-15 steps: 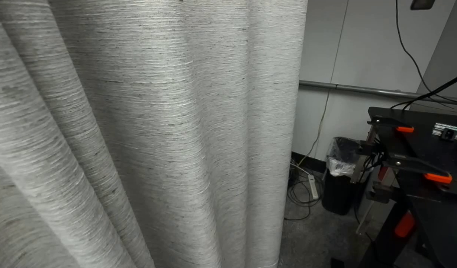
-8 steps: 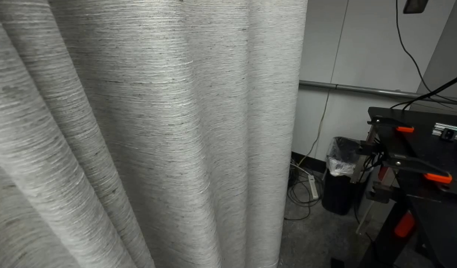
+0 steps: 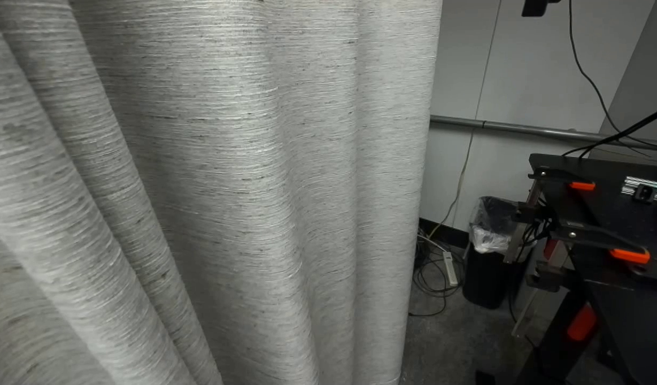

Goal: Pull the curtain to the left

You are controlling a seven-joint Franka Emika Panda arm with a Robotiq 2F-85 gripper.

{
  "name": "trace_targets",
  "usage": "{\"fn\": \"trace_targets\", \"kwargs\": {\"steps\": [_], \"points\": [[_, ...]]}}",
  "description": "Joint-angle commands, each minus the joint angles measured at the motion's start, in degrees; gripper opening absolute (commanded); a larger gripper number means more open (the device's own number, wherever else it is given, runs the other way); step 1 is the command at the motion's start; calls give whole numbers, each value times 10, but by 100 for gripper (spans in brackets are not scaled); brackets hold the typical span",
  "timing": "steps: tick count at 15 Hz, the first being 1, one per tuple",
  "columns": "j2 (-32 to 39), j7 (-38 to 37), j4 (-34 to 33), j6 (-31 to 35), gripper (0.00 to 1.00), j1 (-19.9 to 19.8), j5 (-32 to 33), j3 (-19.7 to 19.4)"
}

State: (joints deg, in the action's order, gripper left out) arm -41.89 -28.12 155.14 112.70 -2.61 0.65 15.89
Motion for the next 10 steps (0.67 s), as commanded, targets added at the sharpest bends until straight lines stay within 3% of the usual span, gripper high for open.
{"fn": "trace_targets", "kwargs": {"steps": [1,7,10], "points": [[-19,-43,9,25,100,-34,33,-13],[-33,-102,8,43,100,-88,69,-38],[-33,-86,9,68,100,-68,34,-64]]}}
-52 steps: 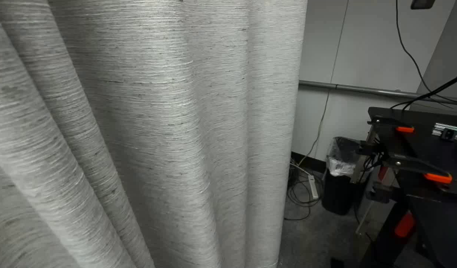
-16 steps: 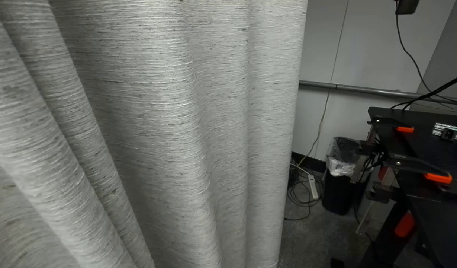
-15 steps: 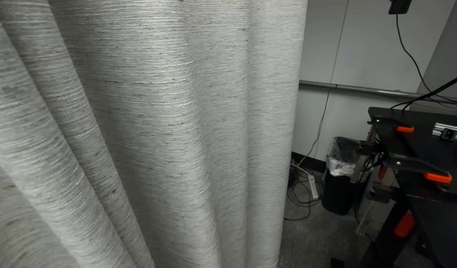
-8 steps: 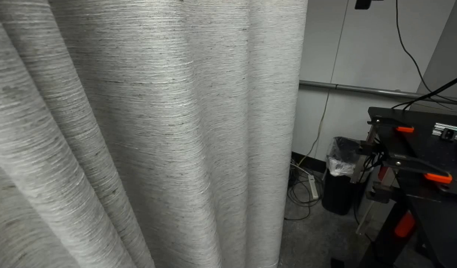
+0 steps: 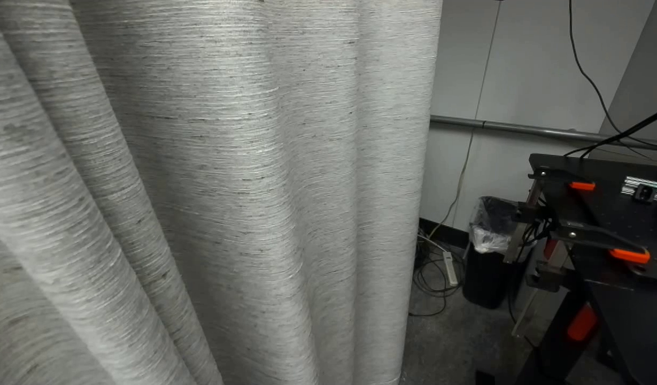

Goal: Pull the curtain to the left

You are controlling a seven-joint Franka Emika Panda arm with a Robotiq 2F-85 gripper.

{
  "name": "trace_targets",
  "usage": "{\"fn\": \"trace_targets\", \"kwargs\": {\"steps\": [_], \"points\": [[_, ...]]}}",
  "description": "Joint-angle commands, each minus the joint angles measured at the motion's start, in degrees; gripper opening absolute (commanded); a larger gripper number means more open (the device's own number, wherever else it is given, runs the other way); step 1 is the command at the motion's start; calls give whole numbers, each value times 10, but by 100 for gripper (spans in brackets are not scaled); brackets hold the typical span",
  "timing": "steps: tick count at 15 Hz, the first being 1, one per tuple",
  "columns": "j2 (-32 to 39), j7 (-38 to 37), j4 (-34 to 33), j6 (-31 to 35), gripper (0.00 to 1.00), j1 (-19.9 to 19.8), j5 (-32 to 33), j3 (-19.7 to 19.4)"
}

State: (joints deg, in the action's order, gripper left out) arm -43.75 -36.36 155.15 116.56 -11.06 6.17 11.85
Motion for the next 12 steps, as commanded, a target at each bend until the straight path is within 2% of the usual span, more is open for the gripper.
{"fn": "trace_targets", "kwargs": {"steps": [1,6,9,12], "points": [[1,-3,-1,7,100,7,-1,-11],[10,-1,-4,16,100,11,-12,-16],[46,-54,-14,37,100,-28,26,3],[80,-100,-31,48,100,-56,60,-3]]}}
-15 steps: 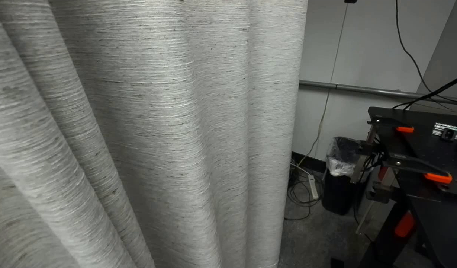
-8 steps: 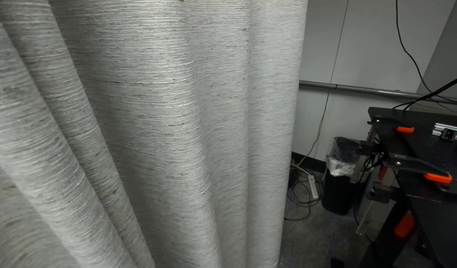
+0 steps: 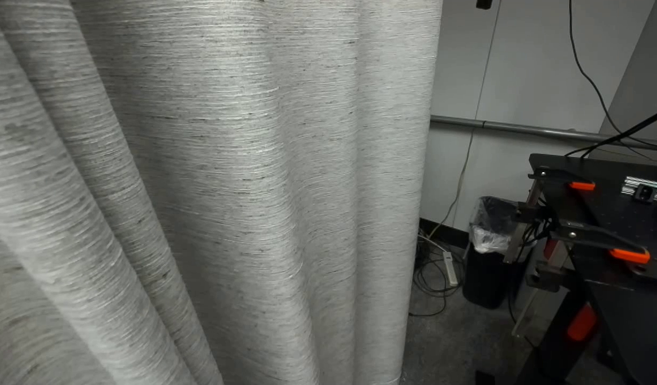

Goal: Pull the curtain to the left

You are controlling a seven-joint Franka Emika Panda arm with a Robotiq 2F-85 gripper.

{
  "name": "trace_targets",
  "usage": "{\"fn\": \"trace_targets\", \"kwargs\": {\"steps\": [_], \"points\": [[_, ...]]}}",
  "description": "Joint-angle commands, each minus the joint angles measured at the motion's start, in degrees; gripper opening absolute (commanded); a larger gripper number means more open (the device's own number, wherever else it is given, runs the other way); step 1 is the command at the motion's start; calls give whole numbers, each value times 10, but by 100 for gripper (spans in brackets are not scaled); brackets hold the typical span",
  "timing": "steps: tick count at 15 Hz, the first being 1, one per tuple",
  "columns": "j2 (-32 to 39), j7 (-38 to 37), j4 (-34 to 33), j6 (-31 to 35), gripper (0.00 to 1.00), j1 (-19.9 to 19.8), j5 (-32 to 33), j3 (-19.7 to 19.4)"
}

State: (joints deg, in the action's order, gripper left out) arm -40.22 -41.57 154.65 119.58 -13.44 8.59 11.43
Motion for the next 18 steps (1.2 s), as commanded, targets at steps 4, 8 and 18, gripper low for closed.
{"fn": "trace_targets", "kwargs": {"steps": [4,8,18], "points": [[84,-86,-46,49,100,-46,78,-9],[118,-112,-69,95,100,-47,119,-10],[172,-281,-108,149,100,-74,303,-21]]}}
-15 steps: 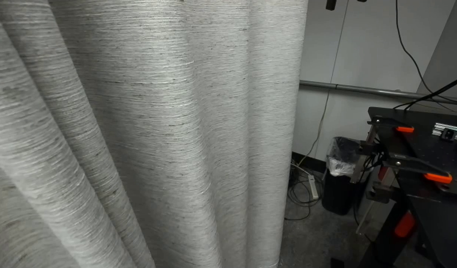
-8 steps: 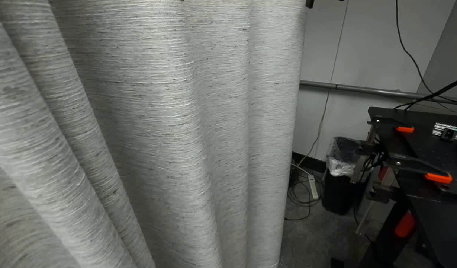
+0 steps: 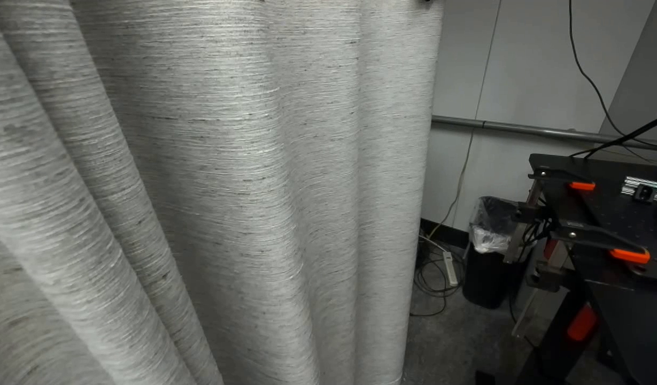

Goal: Pull the curtain to the left

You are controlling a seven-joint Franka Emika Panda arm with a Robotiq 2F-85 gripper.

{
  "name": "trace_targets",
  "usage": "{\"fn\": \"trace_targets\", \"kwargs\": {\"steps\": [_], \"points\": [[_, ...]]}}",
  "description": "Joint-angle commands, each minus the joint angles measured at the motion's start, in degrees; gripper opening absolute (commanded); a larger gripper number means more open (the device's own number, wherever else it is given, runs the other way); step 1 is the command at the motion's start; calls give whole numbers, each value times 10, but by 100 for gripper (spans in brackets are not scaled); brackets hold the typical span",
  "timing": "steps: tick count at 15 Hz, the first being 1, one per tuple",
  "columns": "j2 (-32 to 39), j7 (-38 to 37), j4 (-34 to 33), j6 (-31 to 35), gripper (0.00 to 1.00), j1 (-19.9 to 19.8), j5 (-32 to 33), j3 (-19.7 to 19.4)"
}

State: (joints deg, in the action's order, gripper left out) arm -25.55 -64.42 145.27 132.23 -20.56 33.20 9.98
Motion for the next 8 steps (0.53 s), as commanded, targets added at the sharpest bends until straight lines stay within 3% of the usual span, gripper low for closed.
{"fn": "trace_targets", "kwargs": {"steps": [1,6,8], "points": [[31,-68,-15,24,100,1,79,-7],[63,-157,-37,3,100,25,190,-11],[77,-183,-48,-9,100,38,206,-23]]}}
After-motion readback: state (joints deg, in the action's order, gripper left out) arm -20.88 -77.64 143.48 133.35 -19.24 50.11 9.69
